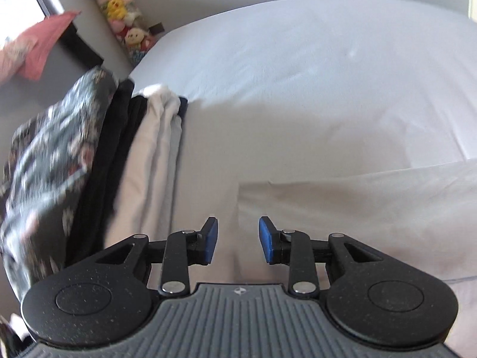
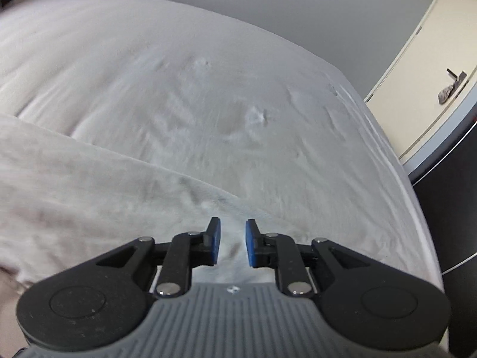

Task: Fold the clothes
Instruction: 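Open both grippers and lay the folded garment on the bed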

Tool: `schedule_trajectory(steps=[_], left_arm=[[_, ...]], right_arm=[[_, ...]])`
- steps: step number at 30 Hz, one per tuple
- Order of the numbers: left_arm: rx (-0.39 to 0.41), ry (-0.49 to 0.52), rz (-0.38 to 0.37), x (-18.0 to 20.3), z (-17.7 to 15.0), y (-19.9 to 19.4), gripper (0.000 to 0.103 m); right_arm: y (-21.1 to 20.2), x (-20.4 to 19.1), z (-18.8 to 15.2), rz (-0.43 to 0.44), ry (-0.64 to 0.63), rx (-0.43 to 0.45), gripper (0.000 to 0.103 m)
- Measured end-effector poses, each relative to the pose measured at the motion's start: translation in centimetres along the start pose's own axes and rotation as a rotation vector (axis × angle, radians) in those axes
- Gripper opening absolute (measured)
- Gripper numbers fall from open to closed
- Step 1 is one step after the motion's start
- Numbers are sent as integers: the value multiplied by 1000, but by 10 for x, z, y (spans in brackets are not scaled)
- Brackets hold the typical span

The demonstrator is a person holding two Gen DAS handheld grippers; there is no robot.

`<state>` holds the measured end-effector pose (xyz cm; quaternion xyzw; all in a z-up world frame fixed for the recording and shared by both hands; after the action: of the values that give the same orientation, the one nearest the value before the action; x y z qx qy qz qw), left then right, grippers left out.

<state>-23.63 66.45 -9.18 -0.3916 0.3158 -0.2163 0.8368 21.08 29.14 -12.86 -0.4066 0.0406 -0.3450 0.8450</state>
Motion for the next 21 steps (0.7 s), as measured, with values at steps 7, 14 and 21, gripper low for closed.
schedule_trajectory(steps=[7,14,21], left_arm=[[42,-393,-108,-7,-58,-24,36],[76,-767,-223,-24,-87,-11,38],[122,-1051,-335,-44,-104,17,38]], right_arm=[[-52,-61,-35,110,213,30,20],[-70,-113,-81,109,458,56,22],[-68,-126,-92,112,508,97,29]])
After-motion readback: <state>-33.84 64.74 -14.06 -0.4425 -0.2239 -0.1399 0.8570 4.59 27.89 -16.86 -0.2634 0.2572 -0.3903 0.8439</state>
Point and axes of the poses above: each gripper's, at about its wrist camera, not at the fingertips, and y roughly the way its jaws point, x to its right, z to its top, the point moved 3 cm from there along y, roughly the way its jaws point, and after that the axes turned 10 degrees about y, right-handed, at the moved point
